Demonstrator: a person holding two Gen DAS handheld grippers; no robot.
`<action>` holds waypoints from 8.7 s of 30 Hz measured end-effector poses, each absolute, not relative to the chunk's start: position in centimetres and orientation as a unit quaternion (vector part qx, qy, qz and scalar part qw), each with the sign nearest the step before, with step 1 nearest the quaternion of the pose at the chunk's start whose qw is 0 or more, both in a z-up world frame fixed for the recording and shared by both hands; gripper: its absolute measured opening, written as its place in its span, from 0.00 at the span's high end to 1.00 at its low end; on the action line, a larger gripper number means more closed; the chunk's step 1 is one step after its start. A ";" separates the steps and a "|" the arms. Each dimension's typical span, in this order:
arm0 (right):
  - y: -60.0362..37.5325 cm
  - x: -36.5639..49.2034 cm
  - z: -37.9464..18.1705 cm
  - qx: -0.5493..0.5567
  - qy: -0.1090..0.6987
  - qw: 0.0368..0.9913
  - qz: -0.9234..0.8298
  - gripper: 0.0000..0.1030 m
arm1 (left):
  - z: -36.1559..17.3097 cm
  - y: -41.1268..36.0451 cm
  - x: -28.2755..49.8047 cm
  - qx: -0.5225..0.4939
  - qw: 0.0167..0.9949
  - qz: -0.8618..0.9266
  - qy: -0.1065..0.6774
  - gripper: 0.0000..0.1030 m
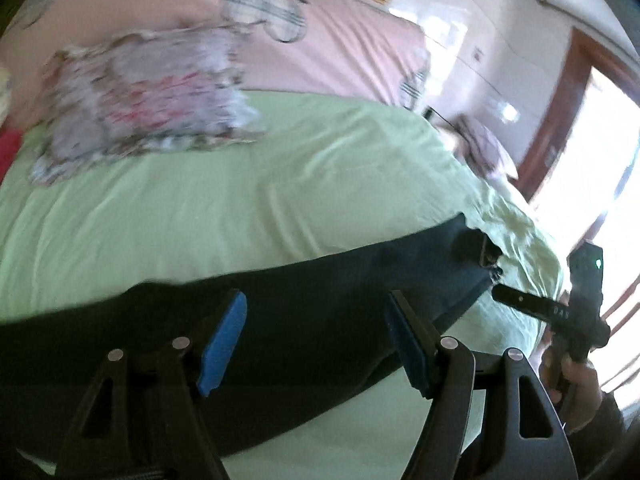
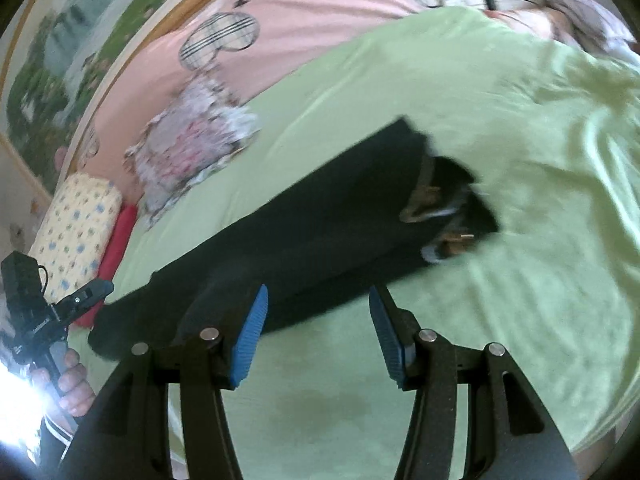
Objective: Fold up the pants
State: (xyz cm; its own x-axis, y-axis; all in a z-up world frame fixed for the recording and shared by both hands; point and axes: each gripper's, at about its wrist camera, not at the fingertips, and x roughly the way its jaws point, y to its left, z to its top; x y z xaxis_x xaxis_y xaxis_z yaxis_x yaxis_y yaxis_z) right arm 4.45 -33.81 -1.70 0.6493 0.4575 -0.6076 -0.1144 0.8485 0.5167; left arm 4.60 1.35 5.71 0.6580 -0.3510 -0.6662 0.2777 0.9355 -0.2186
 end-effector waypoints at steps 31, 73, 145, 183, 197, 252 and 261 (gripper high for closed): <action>-39.5 8.3 -2.2 0.279 0.340 0.893 0.095 0.92 | 4.9 -11.7 15.9 0.052 0.851 -0.283 0.438 0.25; -42.8 7.3 -4.1 0.300 0.352 0.885 0.048 0.52 | -0.6 -26.9 21.8 0.102 0.720 -0.443 0.525 0.89; -13.4 10.8 -3.9 0.142 0.433 0.779 0.430 0.53 | -4.0 9.4 8.9 -0.187 0.841 -0.242 0.447 0.92; -2.4 9.3 -0.9 0.094 0.429 0.734 0.519 0.49 | -1.1 22.9 -7.0 -0.339 0.873 0.011 0.350 0.58; 4.0 9.5 0.2 0.033 0.428 0.714 0.553 0.49 | -2.5 28.1 -12.4 -0.399 0.855 0.102 0.315 0.58; 18.0 14.9 3.4 -0.077 0.427 0.623 0.650 0.78 | 1.7 27.9 -6.5 -0.376 0.869 0.138 0.290 0.83; 9.8 16.8 6.3 -0.004 0.403 0.653 0.642 0.78 | 5.7 22.2 -4.0 -0.334 0.893 0.089 0.287 0.83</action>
State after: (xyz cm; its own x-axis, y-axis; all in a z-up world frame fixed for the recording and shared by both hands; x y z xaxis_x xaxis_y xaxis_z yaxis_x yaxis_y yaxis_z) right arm 16.82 9.83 6.25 -0.1474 0.8349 -0.5303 -0.8406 0.1767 0.5120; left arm -4.00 22.20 5.68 0.8196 -0.0337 -0.5720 -0.3503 0.7605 -0.5467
